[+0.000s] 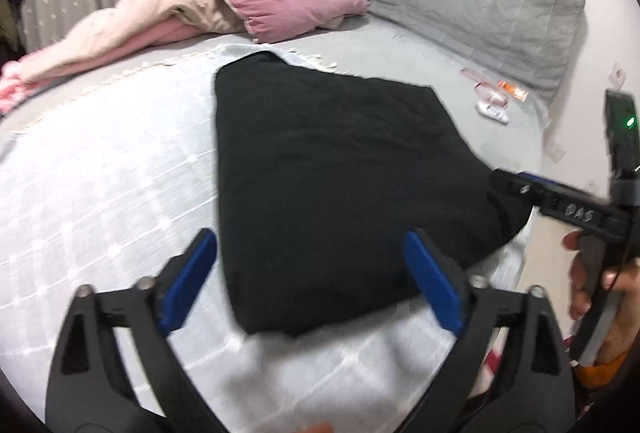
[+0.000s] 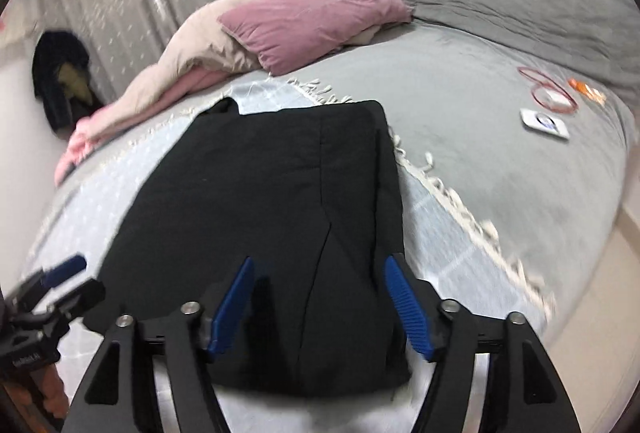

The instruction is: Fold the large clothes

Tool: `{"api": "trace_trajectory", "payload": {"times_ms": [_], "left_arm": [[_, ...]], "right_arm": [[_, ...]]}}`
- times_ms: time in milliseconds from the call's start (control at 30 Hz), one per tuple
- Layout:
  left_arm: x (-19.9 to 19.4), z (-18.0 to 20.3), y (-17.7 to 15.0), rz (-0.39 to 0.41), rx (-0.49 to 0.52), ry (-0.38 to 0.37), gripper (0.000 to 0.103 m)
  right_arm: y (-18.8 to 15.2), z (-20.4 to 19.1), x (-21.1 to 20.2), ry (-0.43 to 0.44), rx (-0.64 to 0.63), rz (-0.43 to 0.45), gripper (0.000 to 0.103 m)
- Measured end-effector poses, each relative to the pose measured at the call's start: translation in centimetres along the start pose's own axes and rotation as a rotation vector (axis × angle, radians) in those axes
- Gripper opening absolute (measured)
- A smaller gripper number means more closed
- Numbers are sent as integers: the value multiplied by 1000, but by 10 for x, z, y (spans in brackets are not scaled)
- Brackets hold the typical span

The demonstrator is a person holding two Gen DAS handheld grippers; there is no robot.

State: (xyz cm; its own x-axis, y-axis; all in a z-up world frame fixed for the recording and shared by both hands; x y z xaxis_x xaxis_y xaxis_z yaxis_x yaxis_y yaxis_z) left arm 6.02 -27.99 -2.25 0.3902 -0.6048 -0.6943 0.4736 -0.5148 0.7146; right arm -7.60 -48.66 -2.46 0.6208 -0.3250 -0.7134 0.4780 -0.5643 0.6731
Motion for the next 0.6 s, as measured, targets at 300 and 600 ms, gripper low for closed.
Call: {"api": "trace_trajectory", "payload": {"times_ms": [300, 600], "left_arm": [[-17, -1, -31, -110, -42, 176, 102], [-2, -2, -47, -160, -80, 169, 102]], "right_arm": [[-55, -35, -28, -259, -59, -48, 95], [-65, -43, -12, -349, -66, -72, 95]]}}
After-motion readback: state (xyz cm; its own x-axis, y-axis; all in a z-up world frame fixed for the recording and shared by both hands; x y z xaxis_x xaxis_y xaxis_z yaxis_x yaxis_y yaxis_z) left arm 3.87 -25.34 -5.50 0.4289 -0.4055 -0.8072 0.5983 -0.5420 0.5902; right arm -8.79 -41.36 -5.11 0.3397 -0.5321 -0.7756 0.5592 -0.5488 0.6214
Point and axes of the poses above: each gripper's, at about its wrist camera, not at the fingertips, and x roughly the way its jaws point, z to its right, y to its top, the point moved 2 cm from there along x, roughly the way its jaws point
